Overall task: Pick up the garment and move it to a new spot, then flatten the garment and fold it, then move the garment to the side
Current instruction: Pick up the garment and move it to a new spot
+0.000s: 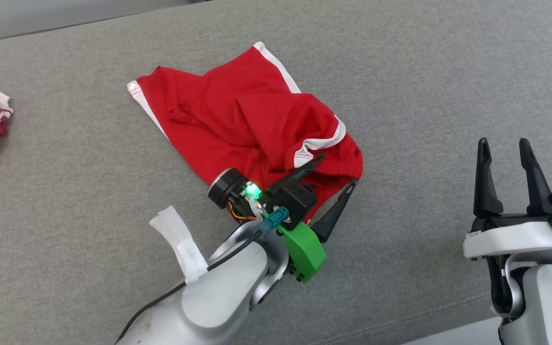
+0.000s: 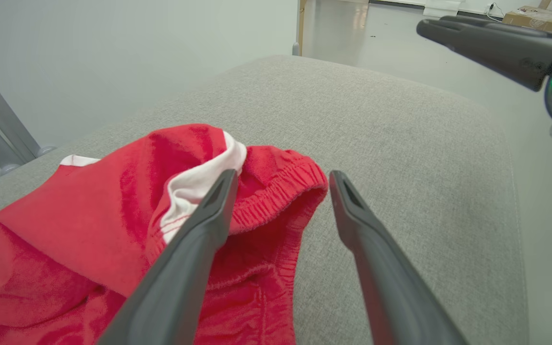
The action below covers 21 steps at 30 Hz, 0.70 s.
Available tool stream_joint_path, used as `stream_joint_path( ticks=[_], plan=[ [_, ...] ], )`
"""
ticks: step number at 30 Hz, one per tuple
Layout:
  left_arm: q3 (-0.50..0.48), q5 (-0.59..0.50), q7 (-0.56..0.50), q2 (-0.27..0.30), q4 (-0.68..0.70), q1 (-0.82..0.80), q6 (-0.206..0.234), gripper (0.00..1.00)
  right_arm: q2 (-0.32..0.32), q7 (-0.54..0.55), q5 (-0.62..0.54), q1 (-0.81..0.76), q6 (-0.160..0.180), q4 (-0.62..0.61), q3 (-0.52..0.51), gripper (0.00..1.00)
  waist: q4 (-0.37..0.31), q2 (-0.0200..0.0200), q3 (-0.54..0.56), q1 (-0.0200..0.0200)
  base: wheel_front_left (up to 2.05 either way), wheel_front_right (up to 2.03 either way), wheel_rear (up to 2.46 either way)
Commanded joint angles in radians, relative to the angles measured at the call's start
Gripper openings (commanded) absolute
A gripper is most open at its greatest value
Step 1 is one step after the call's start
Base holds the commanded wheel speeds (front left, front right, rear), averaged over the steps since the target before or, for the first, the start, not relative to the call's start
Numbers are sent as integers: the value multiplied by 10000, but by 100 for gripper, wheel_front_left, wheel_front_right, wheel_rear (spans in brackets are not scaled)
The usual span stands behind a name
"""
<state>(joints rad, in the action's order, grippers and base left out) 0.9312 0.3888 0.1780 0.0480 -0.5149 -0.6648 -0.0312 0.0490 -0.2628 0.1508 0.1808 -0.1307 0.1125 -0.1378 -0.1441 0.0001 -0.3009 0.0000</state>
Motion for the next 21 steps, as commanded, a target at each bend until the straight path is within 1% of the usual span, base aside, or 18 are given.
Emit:
stream_joint_path(
  ticks=[1, 6, 10, 16, 21],
  plan=[
    [37, 137, 118, 47, 29, -156, 103, 100, 25, -32, -94, -42, -1, 23, -37, 100, 215, -1, 223, 0, 0, 0, 0],
    [-110, 256, 393, 52, 52, -209, 328, 100, 25, -32, -238, -184, -1, 33, -129, 100, 459, -1, 589, 0, 0, 0, 0],
    [-605, 575, 669, 309, 216, 208, 535, 100, 25, -32, -342, -332, 1, 0, -131, 100, 592, -1, 957, 0, 0, 0, 0],
    [-1653, 753, 881, 1053, 403, 1168, 1120, 100, 22, -32, -497, -589, -1, 47, -12, 100, 786, -1, 1413, 0, 0, 0, 0],
    [-3120, 556, 873, 1405, 1290, 2443, 1632, 100, 25, -31, -426, -769, -1, 165, 210, 100, 887, -1, 1600, 0, 0, 0, 0]
  ],
)
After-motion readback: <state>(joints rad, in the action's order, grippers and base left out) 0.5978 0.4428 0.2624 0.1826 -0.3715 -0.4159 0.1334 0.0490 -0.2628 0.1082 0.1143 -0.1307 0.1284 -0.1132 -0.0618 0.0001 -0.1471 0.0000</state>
